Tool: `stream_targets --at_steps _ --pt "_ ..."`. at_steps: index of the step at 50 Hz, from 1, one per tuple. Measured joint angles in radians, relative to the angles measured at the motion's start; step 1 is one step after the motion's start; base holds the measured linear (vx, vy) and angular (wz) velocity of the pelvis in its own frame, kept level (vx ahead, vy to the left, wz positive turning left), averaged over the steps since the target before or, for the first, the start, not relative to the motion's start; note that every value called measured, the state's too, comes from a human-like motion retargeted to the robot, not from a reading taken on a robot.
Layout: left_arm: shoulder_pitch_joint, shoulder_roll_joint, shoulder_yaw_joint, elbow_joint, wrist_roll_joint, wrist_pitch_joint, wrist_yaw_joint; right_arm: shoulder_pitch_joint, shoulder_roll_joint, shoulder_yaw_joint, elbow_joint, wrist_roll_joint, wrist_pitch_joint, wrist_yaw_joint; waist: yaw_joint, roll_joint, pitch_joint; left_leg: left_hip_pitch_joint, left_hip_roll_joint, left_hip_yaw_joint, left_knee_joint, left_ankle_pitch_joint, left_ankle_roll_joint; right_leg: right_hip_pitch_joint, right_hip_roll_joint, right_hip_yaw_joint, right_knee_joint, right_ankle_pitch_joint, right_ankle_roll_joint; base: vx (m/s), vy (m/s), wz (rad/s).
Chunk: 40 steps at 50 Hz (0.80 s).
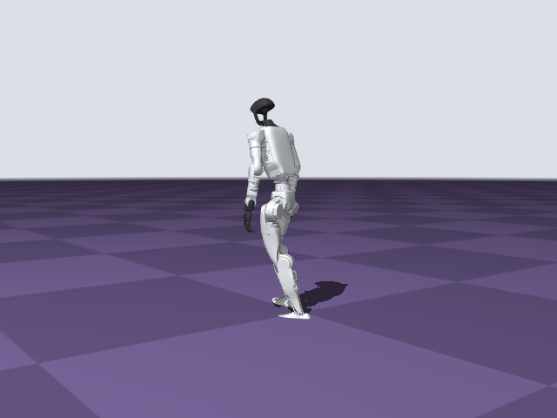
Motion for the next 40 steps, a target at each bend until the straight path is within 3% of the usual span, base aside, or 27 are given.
stream_targets --at_steps 14,22,27,34,40 --pt "-0.040 -0.008 0.014 -0.043 -0.066 -0.030 0.027 0.089 0.077 -0.036 0.007 0.051 0.006 0.010 -0.035 0.002 -0.018 0.059 0.038 0.005 0.034 -0.067 -0.027 -0.038 0.024 -0.019 -0.124 0.139 0.050 0.20 -0.07 0.02" --pt "-0.063 -0.023 0.032 -0.097 -0.128 -0.055 0.055 0.097 0.067 -0.068 -0.030 0.091 -0.007 -0.017 -0.050 0.017 -0.010 0.088 0.108 -0.033 0.166 -0.029 -0.094 0.038 0.077 -0.012 -0.077 0.072 0.018 0.27 -0.17 0.00" --pt "-0.066 -0.030 0.050 -0.116 -0.163 -0.062 0.082 0.082 0.047 -0.071 -0.064 0.103 -0.020 -0.043 -0.044 0.045 0.011 0.044 0.187 -0.052 0.408 0.000 -0.134 0.118 0.148 -0.007 -0.082 0.037 -0.020 0.29 -0.19 -0.19" --pt "-0.046 -0.030 0.066 -0.132 -0.170 -0.051 0.098 0.046 0.010 -0.062 -0.105 0.097 -0.031 -0.068 -0.003 0.103 0.035 -0.119 0.337 -0.048 0.863 0.032 -0.114 0.233 0.269 0.004 -0.141 0.002 -0.071 0.30 -0.17 -0.28" --pt "-0.001 -0.029 0.077 -0.107 -0.150 -0.039 0.089 0.019 -0.013 -0.058 -0.119 0.076 -0.025 -0.063 0.062 0.114 0.036 -0.244 0.347 -0.037 0.960 -0.056 -0.061 0.340 0.310 0.028 -0.226 -0.022 -0.069 0.32 -0.13 -0.32"
